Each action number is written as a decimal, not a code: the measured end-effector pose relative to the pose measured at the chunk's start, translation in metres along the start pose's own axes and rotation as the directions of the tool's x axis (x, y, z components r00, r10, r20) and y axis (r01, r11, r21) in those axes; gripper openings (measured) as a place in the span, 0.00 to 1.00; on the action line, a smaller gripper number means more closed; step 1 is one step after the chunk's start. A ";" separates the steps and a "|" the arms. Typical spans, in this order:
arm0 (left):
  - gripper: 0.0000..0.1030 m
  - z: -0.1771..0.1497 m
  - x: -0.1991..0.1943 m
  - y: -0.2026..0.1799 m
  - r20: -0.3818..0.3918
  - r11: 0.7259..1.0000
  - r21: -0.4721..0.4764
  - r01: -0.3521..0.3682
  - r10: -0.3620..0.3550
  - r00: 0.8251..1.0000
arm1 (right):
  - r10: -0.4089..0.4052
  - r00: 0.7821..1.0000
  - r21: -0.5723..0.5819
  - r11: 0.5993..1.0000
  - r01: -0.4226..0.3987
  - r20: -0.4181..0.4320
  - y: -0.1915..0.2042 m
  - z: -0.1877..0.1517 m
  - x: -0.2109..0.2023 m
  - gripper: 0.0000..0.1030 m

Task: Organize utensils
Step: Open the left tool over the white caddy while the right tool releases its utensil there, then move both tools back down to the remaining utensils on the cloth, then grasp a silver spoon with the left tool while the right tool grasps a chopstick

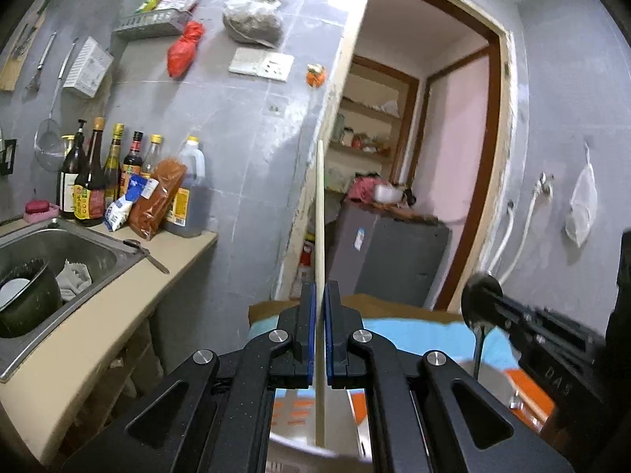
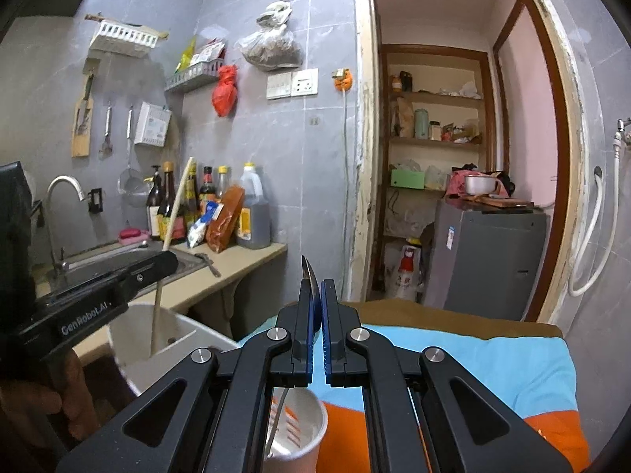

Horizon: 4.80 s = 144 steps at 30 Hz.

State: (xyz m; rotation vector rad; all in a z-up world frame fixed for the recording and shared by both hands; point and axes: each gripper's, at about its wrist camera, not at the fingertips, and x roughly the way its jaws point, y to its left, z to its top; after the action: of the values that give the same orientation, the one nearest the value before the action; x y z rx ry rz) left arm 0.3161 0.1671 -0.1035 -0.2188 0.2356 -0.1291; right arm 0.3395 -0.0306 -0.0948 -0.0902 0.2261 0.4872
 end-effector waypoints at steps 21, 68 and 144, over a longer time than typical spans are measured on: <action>0.82 0.022 -0.033 -0.034 -0.166 0.996 -0.081 0.034 -0.047 0.985 | -0.006 1.000 0.202 0.979 0.008 -0.010 -0.038 0.029 -0.058 0.82; 0.63 -0.118 0.115 -0.239 -0.572 0.978 0.172 0.114 0.005 0.820 | -0.096 0.881 0.238 0.944 0.227 -0.463 -0.236 -0.117 -0.105 0.37; 0.02 -0.108 0.096 -0.189 -0.721 0.983 -0.144 0.113 -0.182 0.669 | 0.040 0.770 0.304 0.931 0.202 -0.636 -0.237 -0.129 -0.043 0.03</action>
State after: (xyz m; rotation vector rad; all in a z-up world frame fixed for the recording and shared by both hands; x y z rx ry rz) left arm 0.3632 -0.0523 -0.1832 -0.2661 1.0433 -0.3733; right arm 0.3898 -0.2765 -0.2026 0.0981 0.9790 0.3029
